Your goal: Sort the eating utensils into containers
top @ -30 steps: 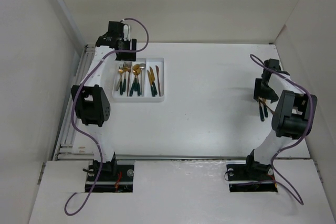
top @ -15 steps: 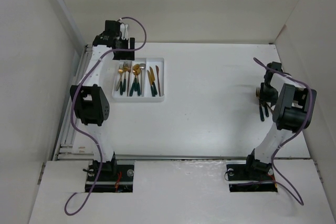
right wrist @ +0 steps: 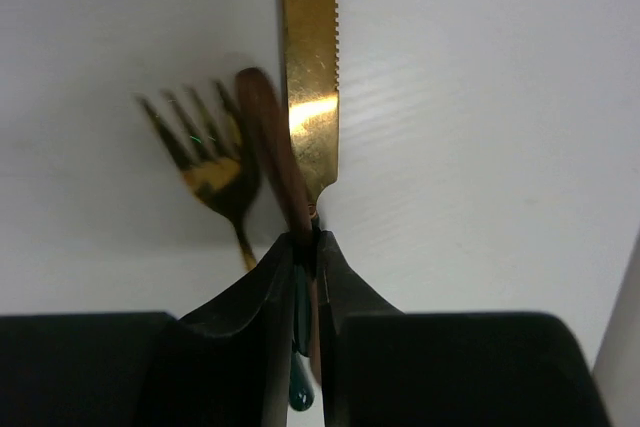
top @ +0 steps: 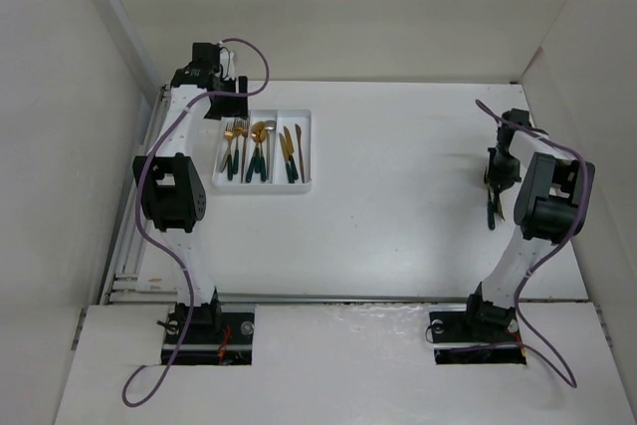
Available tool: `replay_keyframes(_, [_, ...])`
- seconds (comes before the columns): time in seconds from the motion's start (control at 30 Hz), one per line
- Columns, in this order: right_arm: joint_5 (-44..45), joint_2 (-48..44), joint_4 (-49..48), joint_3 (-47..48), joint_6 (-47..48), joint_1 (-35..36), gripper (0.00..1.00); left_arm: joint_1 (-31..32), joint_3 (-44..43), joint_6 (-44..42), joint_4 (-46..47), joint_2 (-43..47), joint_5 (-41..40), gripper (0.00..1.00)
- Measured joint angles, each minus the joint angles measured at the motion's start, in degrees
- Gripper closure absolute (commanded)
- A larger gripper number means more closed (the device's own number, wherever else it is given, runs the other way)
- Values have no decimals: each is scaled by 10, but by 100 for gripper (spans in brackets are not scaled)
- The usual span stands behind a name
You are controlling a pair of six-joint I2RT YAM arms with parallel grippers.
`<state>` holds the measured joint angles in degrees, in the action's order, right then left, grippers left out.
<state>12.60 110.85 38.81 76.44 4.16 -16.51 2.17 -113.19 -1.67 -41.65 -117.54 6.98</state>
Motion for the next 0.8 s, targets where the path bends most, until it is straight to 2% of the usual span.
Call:
replay_keyframes(0.17, [-12, 33, 18, 49, 1, 63, 93, 1, -7, 0, -2, -2, 7, 33])
replay_keyframes(0.33, [-22, 70, 26, 108, -5, 149, 93, 1, -9, 0, -2, -2, 10, 33])
replay_keyframes(0.43, [-49, 78, 26, 122, -17, 188, 88, 1, -9, 0, -2, -2, 11, 33])
replay_keyframes(0.47, [-58, 79, 25, 125, -22, 197, 79, 1, -9, 0, -2, -2, 11, 33])
replay_keyframes(0.53, [-74, 81, 24, 128, -30, 209, 74, 1, -9, 0, -2, -2, 11, 33])
replay_keyframes(0.63, [-91, 83, 23, 130, -38, 211, 71, 1, -9, 0, -2, -2, 11, 33])
replay_keyframes(0.73, [-98, 84, 24, 130, -40, 206, 64, 1, -9, 0, -2, -2, 11, 33])
replay_keyframes(0.8, [-101, 83, 24, 130, -40, 203, 64, 1, -9, 0, -2, -2, 11, 33])
